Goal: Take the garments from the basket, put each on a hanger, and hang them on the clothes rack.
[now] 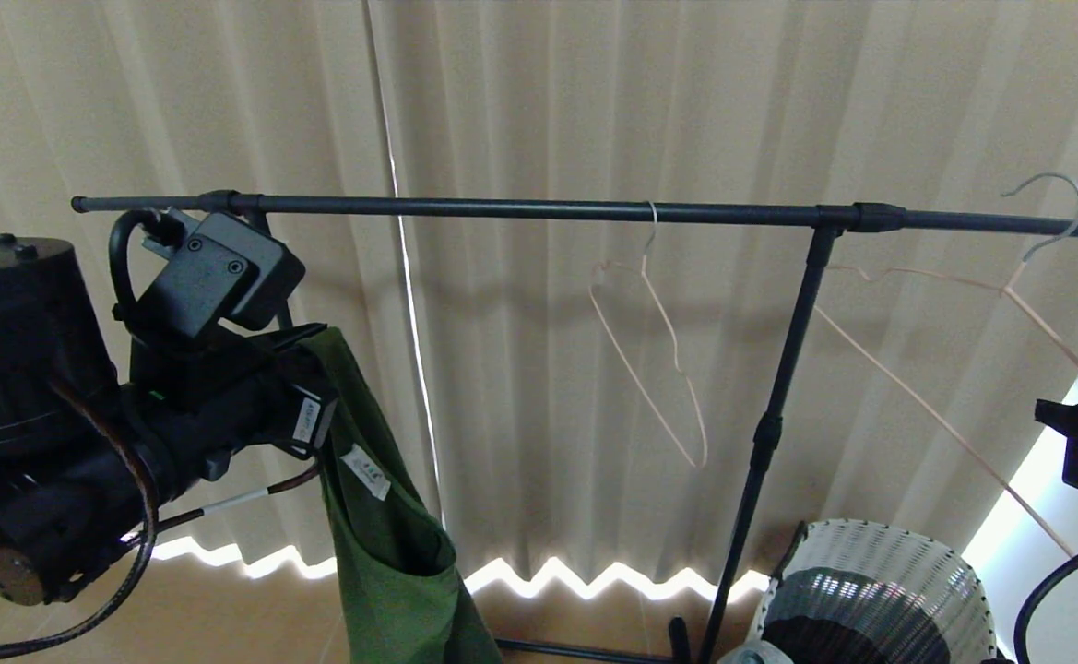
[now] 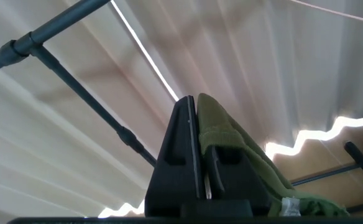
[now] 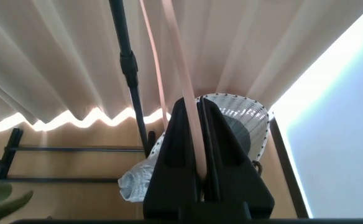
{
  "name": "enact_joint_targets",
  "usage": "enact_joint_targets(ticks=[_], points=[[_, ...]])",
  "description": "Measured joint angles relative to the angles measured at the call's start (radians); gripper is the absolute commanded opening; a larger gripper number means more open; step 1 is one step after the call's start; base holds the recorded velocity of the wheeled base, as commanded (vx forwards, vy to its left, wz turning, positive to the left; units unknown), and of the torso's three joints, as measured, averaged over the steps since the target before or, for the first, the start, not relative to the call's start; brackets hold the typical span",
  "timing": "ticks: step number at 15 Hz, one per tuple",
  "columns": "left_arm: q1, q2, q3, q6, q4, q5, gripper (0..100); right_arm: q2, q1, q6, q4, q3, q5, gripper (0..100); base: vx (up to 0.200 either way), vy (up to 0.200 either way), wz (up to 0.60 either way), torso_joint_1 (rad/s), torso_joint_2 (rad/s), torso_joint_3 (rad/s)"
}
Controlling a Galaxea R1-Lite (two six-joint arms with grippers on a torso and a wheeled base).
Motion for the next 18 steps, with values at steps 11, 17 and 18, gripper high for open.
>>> enact_joint_targets(ticks=[11, 17, 18], points=[[0.0, -0.002, 0.008, 0.009, -0.001, 0.001, 0, -0.063, -0.021, -0.007, 0.0, 0.05, 0.001, 0, -0.2, 0.0, 0.0, 0.002, 0.0, 0.004], [0.0, -0.003, 0.017, 0.018, -0.005, 0.0, 0, -0.068, -0.02, -0.025, 0.0, 0.052, 0.012, 0, -0.067, 0.0, 0.0, 0.002, 0.0, 0.002], [0.0, -0.003, 0.022, 0.028, -0.011, 0.0, 0, -0.07, -0.016, -0.025, 0.0, 0.052, 0.014, 0, 0.0, 0.0, 0.0, 0.0, 0.0, 0.0]])
